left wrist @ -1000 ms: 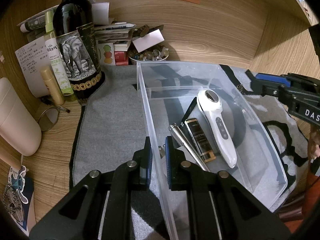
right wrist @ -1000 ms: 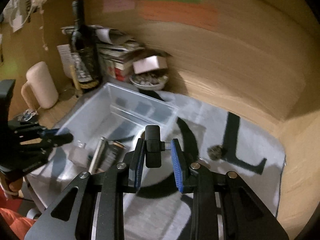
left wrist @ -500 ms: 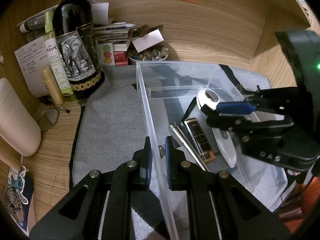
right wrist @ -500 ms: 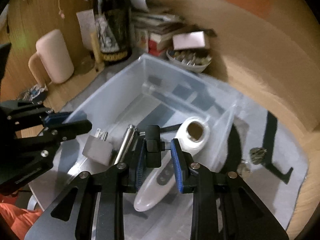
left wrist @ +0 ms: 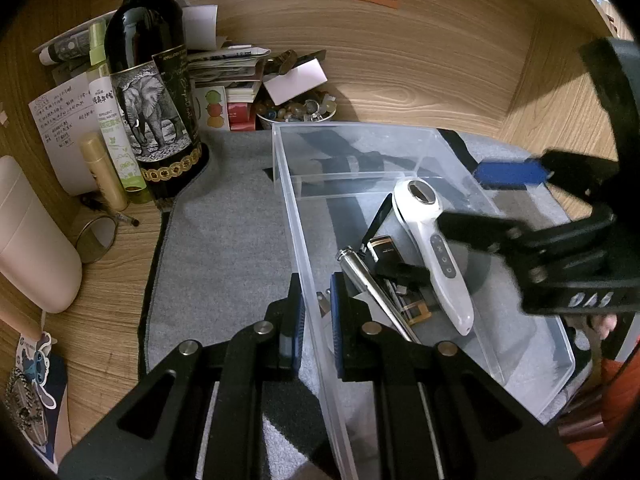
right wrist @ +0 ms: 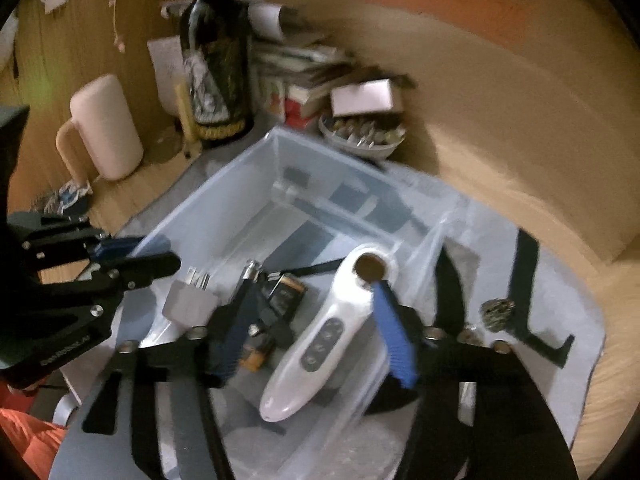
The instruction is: Organize rigid objects
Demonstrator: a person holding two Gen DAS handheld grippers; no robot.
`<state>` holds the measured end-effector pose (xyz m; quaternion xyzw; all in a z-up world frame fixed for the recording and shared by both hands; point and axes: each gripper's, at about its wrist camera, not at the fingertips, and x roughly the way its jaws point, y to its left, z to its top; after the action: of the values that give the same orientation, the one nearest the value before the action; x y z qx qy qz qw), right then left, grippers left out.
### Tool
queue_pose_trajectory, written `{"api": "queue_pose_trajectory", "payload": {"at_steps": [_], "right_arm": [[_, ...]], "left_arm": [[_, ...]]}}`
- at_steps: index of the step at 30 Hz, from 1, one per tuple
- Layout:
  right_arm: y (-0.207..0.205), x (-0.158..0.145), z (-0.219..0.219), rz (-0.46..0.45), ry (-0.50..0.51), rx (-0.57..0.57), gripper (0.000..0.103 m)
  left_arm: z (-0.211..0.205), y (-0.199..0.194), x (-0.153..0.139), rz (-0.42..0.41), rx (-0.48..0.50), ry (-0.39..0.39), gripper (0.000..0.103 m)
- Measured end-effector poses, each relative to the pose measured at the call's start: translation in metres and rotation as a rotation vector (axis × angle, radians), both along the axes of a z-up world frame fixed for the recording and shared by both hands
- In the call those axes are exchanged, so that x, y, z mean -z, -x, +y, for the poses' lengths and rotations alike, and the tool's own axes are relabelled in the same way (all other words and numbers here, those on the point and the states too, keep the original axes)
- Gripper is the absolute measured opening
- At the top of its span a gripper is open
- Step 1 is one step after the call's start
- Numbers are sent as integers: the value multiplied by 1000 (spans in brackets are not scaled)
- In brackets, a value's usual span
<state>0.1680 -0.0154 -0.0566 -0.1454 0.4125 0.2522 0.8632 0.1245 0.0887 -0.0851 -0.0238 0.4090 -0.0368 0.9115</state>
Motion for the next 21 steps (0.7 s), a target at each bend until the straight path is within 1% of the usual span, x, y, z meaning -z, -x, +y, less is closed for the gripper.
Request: {"api": "queue_pose_trajectory", "payload": {"at_steps": [2, 4, 9, 15, 21], "right_arm": [[-1, -7, -9, -45, 0, 45, 83], [-3, -13, -20, -66, -12, 82, 83], [-14, -16, -54, -69, -29, 184, 83], [-27, 1, -98, -22, -21, 305, 83], [-40, 40, -127, 86, 28, 378, 83]], "left_arm": [[0, 0, 0, 0, -1, 1, 10], [0, 0, 0, 0, 0, 0, 10], [0, 0, 0, 0, 0, 0, 10], [0, 0, 0, 0, 0, 1, 10], [0, 0, 0, 0, -1, 1, 10]]}}
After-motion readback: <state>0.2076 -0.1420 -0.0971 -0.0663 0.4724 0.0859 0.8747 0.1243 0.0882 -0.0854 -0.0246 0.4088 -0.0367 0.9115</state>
